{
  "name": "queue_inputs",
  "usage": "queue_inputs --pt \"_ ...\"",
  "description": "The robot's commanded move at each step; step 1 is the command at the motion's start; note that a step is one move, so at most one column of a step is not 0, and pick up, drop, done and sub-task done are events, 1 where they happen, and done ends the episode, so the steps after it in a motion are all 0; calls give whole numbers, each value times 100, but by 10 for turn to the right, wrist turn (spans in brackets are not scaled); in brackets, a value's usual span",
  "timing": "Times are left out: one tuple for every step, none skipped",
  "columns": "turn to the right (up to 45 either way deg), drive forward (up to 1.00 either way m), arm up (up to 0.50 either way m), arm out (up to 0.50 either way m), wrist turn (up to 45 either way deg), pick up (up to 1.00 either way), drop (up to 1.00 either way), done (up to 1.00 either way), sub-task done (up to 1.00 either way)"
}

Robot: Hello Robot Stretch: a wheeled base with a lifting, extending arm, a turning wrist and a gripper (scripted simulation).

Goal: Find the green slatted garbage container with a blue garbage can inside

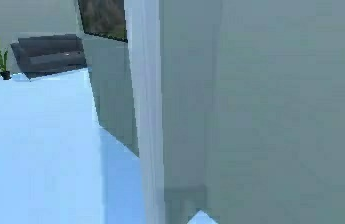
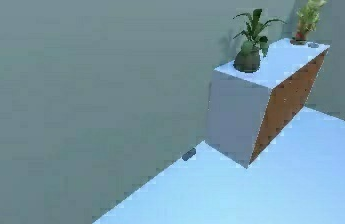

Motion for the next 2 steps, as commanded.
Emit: queue_inputs --pt "-420 0 0 0 0 0 0 0 0" --pt "0 25 0 0 0 0 0 0 0"
